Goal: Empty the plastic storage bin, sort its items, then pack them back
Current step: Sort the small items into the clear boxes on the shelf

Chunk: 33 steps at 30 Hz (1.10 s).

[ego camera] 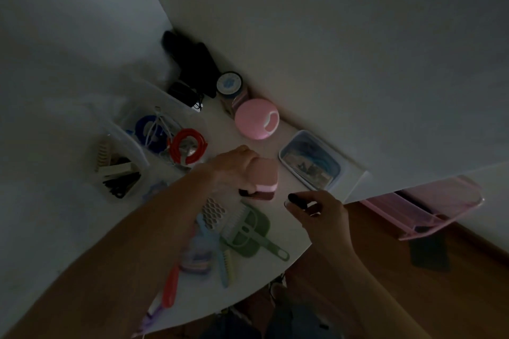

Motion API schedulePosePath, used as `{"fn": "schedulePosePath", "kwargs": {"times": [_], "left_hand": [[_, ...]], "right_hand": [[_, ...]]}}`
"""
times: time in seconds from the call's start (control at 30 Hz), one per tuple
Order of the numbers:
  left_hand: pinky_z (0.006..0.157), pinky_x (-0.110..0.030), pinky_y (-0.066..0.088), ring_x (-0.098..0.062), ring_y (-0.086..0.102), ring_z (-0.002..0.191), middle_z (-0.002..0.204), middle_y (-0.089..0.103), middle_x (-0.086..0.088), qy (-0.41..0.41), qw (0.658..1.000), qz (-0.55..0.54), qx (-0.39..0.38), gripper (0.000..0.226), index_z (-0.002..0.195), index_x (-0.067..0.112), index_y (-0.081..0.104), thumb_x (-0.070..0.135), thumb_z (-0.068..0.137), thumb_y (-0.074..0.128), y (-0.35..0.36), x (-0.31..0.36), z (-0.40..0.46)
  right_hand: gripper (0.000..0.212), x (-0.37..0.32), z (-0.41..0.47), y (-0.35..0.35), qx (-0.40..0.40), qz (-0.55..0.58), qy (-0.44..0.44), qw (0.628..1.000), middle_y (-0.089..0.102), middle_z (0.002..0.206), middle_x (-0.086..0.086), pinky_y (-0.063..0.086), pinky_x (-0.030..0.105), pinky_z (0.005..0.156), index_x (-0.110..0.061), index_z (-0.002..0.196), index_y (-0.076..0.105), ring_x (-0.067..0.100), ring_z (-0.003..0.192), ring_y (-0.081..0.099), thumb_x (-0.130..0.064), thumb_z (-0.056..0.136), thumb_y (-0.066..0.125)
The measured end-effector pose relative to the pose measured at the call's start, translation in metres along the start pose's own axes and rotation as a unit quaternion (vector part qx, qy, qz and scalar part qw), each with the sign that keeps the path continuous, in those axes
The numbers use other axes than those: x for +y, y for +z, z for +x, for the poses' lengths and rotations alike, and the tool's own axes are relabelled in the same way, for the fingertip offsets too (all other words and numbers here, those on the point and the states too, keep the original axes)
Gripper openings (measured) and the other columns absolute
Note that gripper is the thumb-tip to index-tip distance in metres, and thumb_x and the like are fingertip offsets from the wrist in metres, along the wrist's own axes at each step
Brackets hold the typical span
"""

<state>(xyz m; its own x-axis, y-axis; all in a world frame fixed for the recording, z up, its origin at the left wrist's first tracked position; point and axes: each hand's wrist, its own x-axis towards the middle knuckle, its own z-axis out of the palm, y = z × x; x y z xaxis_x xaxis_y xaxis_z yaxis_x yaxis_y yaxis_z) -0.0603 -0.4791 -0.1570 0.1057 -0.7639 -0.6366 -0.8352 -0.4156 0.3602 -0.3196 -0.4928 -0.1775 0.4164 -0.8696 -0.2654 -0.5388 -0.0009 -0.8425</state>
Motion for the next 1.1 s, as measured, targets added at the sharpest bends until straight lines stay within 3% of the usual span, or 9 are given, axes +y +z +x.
{"fn": "schedulePosePath", "kwargs": {"times": [0.1, 0.23, 0.53, 0.67, 0.77, 0.83, 0.93, 1.0, 1.1], "left_hand": [[0.102, -0.040, 0.044, -0.021, 0.046, 0.125, 0.140, 0.039, 0.002, -0.028, 0.998, -0.059, -0.016, 0.087, 0.147, 0.024, 0.034, 0.039, 0.072, 0.075, -0.009, 0.004, 0.002], [0.100, -0.040, 0.046, -0.020, 0.051, 0.117, 0.134, 0.047, 0.002, -0.039, 0.995, -0.085, -0.024, 0.078, 0.141, 0.026, 0.044, 0.044, 0.071, 0.071, -0.009, 0.002, 0.005], [0.095, -0.044, 0.047, -0.019, 0.055, 0.106, 0.120, 0.056, 0.003, -0.046, 0.991, -0.122, -0.018, 0.068, 0.124, 0.027, 0.057, 0.063, 0.066, 0.062, -0.001, -0.007, 0.009], [0.087, -0.041, 0.050, -0.016, 0.059, 0.096, 0.107, 0.063, 0.005, -0.050, 0.989, -0.137, -0.001, 0.062, 0.106, 0.030, 0.063, 0.069, 0.058, 0.058, 0.003, -0.009, 0.008], [0.090, -0.041, 0.047, -0.017, 0.059, 0.095, 0.101, 0.064, 0.004, -0.048, 0.991, -0.127, -0.004, 0.059, 0.102, 0.029, 0.064, 0.069, 0.061, 0.054, 0.004, -0.011, 0.007], [0.100, -0.042, 0.036, -0.018, 0.057, 0.098, 0.102, 0.065, 0.004, -0.032, 0.996, -0.080, -0.005, 0.055, 0.101, 0.029, 0.064, 0.070, 0.069, 0.045, 0.005, -0.012, 0.008], [0.111, -0.045, 0.020, -0.016, 0.055, 0.102, 0.104, 0.065, 0.005, -0.002, 1.000, -0.018, -0.007, 0.043, 0.098, 0.031, 0.063, 0.062, 0.088, 0.036, 0.007, -0.013, 0.009], [0.113, -0.045, 0.014, -0.017, 0.056, 0.103, 0.104, 0.066, 0.005, 0.015, 1.000, 0.021, -0.002, 0.037, 0.096, 0.031, 0.061, 0.056, 0.097, 0.033, 0.006, -0.012, 0.006], [0.115, -0.049, 0.012, -0.022, 0.055, 0.109, 0.111, 0.063, 0.005, 0.059, 0.992, 0.111, -0.005, 0.021, 0.109, 0.034, 0.057, 0.042, 0.101, 0.039, 0.004, -0.012, 0.002]], "right_hand": [[0.015, 0.000, 0.001, 0.003, 0.010, 0.007, 0.005, 1.000, 0.065, 0.089, -0.015, 0.053, 0.023, 0.061, -0.034, 0.089, 0.072, 0.005, 0.069, 0.060, -0.039, 0.078, 0.080], [0.015, -0.002, 0.009, 0.014, 0.005, -0.004, 0.010, 1.000, 0.064, 0.090, -0.017, 0.049, 0.016, 0.059, -0.032, 0.090, 0.073, 0.002, 0.069, 0.059, -0.038, 0.079, 0.080], [0.015, 0.001, 0.034, 0.054, 0.049, -0.024, 0.057, 0.997, 0.070, 0.080, -0.007, 0.053, 0.031, 0.059, -0.020, 0.094, 0.073, 0.012, 0.063, 0.064, -0.032, 0.084, 0.075], [0.016, 0.000, 0.045, 0.073, 0.096, -0.071, 0.098, 0.988, 0.070, 0.090, 0.001, 0.036, 0.020, 0.057, -0.015, 0.095, 0.073, 0.013, 0.075, 0.059, -0.027, 0.085, 0.073], [0.014, -0.004, 0.049, 0.081, 0.115, -0.089, 0.141, 0.979, 0.067, 0.092, 0.003, 0.024, 0.011, 0.051, -0.011, 0.093, 0.071, 0.010, 0.073, 0.052, -0.024, 0.087, 0.070], [0.011, -0.007, 0.050, 0.085, 0.120, -0.101, 0.140, 0.978, 0.066, 0.094, 0.004, 0.033, 0.013, 0.055, -0.009, 0.092, 0.068, 0.012, 0.075, 0.055, -0.020, 0.089, 0.068], [0.007, -0.013, 0.054, 0.090, 0.103, -0.128, 0.129, 0.978, 0.062, 0.098, 0.005, 0.052, 0.029, 0.067, -0.008, 0.094, 0.066, 0.018, 0.077, 0.057, -0.015, 0.091, 0.065], [0.008, -0.015, 0.057, 0.093, 0.091, -0.143, 0.118, 0.978, 0.060, 0.100, 0.006, 0.057, 0.035, 0.070, -0.007, 0.094, 0.066, 0.018, 0.075, 0.059, -0.014, 0.092, 0.063], [0.009, -0.017, 0.056, 0.094, 0.080, -0.173, 0.099, 0.977, 0.057, 0.100, 0.007, 0.058, 0.039, 0.071, -0.007, 0.094, 0.066, 0.020, 0.076, 0.059, -0.015, 0.092, 0.062]]}}
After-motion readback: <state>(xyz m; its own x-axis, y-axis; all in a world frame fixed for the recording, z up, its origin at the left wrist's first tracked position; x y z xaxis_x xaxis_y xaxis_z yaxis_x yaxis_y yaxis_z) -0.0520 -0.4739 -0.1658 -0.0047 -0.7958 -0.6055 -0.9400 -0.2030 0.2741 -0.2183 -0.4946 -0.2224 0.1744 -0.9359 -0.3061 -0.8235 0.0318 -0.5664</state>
